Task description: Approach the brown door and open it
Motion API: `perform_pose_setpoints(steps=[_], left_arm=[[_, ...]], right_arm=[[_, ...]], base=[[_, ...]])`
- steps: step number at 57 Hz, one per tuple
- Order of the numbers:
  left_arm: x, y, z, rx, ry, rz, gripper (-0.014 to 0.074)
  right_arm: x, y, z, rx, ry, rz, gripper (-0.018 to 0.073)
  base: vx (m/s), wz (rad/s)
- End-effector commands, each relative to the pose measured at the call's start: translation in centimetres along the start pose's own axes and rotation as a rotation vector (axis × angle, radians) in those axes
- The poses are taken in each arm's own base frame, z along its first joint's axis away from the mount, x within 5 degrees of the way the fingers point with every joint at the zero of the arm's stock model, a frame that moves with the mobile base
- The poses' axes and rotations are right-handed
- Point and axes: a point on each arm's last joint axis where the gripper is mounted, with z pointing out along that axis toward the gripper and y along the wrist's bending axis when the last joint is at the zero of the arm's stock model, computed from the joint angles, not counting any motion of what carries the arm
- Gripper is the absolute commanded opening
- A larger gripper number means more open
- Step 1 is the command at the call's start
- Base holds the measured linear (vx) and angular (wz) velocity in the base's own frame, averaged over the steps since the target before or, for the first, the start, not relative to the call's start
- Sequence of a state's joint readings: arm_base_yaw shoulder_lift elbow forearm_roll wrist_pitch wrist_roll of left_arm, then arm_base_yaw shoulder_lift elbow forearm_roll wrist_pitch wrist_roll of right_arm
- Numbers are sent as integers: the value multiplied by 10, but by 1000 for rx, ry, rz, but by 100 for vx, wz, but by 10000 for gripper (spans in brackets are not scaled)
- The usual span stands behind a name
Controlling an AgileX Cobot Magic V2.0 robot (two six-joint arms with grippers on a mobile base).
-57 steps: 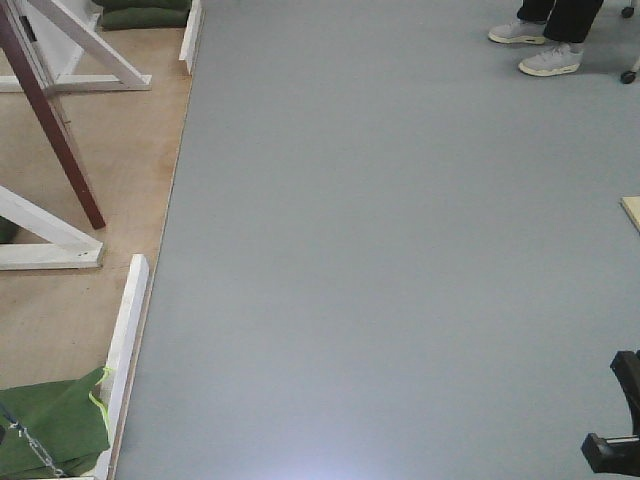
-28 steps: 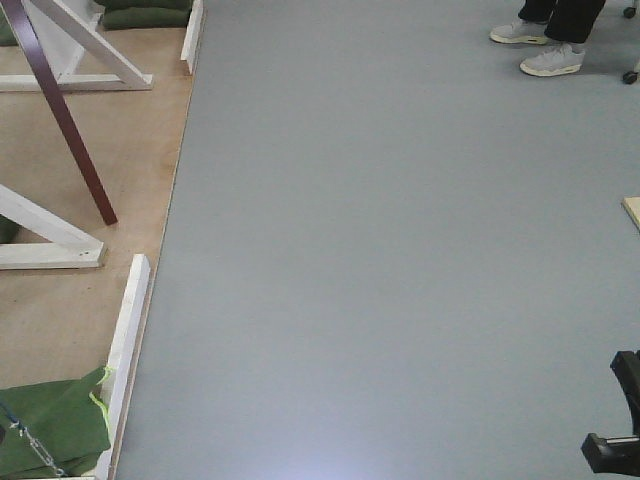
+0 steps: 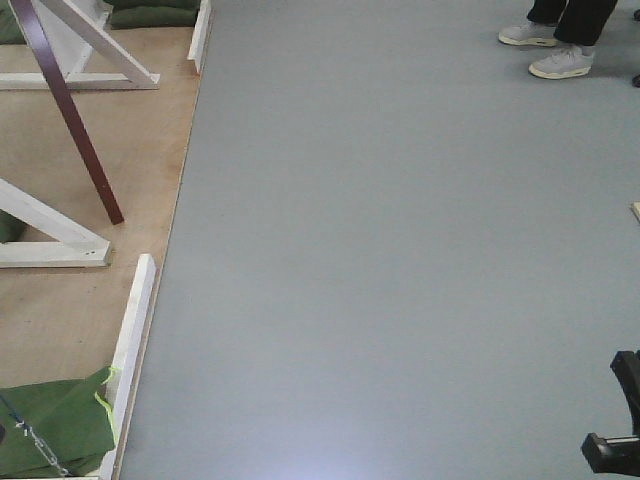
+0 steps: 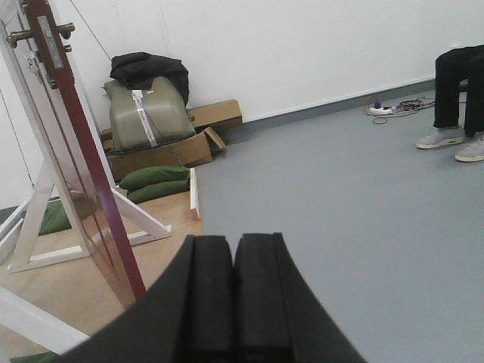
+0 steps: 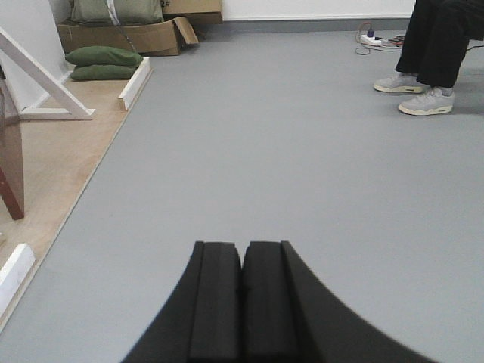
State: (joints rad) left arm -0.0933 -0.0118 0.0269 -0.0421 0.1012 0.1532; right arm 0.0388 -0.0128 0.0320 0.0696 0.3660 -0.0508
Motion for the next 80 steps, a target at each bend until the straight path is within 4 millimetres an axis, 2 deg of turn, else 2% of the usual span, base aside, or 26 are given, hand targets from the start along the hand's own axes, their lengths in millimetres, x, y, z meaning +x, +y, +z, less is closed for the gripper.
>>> perform_pose_setpoints(steps=[1,41,80], left_arm=[[-12,2,-1,-14,-86,-15,21],[-12,2,-1,-14,-86,-15,21],[-12,2,-1,-14,-86,-15,21]], right_arm=[[-6,0,0,5,-76,-10,0],[-6,0,0,5,-76,-10,0],[-6,0,0,5,-76,-10,0]], base=[[4,7],[10,16],[29,9]])
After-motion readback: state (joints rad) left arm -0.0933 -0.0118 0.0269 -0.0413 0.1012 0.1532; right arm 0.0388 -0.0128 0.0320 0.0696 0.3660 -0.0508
